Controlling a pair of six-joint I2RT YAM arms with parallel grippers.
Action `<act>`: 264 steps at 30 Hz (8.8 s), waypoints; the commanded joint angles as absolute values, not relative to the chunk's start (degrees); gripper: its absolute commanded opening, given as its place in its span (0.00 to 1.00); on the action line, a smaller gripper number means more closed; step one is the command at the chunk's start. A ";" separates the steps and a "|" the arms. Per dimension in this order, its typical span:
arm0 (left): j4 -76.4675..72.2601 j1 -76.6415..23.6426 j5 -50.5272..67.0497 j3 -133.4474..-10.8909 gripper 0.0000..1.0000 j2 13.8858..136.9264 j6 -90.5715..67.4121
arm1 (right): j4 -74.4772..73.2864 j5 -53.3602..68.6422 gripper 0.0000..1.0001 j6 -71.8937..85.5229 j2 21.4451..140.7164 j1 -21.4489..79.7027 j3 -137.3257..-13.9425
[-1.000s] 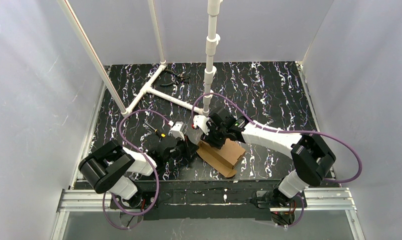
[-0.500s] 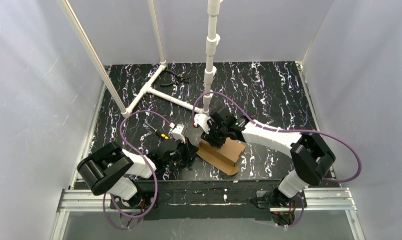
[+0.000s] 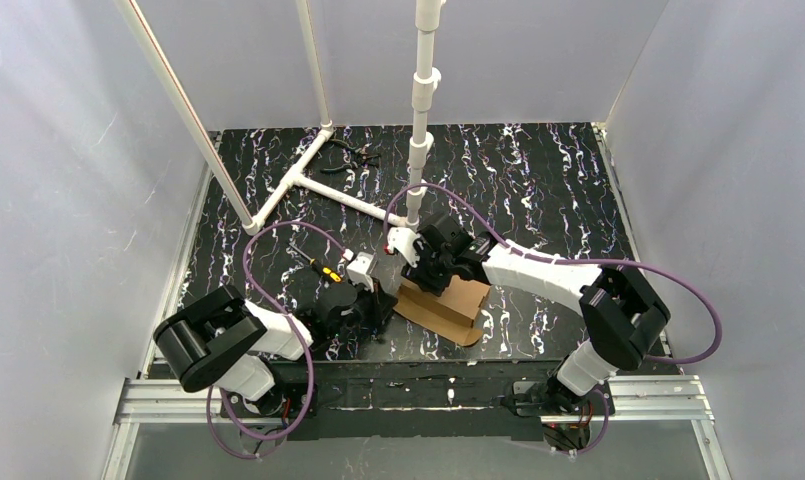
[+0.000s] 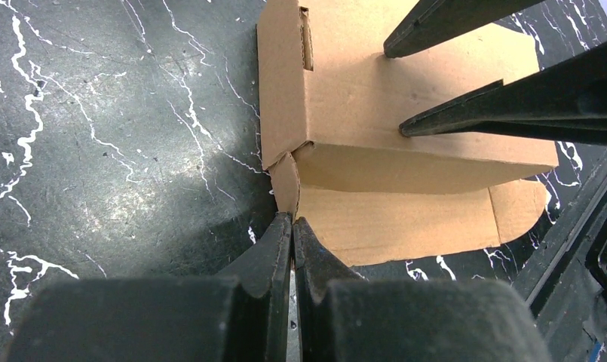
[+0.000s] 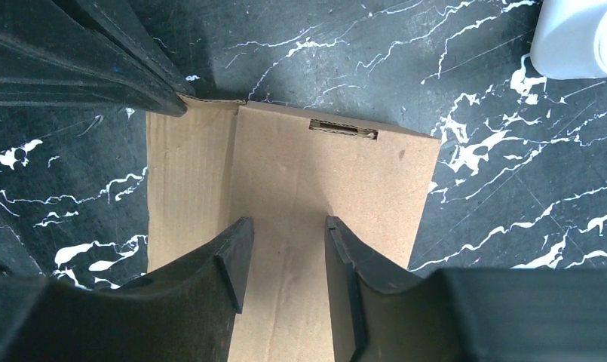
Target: Fold the paper box
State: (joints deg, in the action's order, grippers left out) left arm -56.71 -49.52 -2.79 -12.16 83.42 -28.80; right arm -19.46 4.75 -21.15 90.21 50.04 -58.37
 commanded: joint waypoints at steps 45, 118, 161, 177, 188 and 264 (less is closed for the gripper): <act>-52.29 -50.71 -0.83 -9.29 0.00 72.57 -22.14 | -22.23 7.79 0.71 -24.10 93.66 45.71 -59.35; -21.95 -41.43 5.75 -29.16 0.00 71.75 -38.93 | -23.77 8.44 0.69 -24.17 96.68 47.72 -59.96; -14.13 -41.12 5.48 -38.46 0.00 78.01 -35.19 | -25.13 10.02 0.71 -24.80 97.27 48.02 -61.17; -10.25 -41.13 3.76 -40.84 0.14 75.86 -31.38 | -24.97 8.90 0.71 -24.46 97.56 48.12 -61.26; -2.24 -41.12 -1.71 -36.74 0.36 65.70 -31.13 | -24.87 8.48 0.72 -24.43 97.56 47.99 -61.26; -18.56 -40.92 14.14 -31.27 0.00 78.91 -19.86 | -26.37 9.76 0.71 -24.48 99.67 48.06 -62.58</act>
State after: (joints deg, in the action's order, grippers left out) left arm -17.28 -40.34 8.56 -28.95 78.61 -20.53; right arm -21.06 10.00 -24.14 95.61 47.31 -64.10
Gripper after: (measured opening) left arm 0.009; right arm 0.711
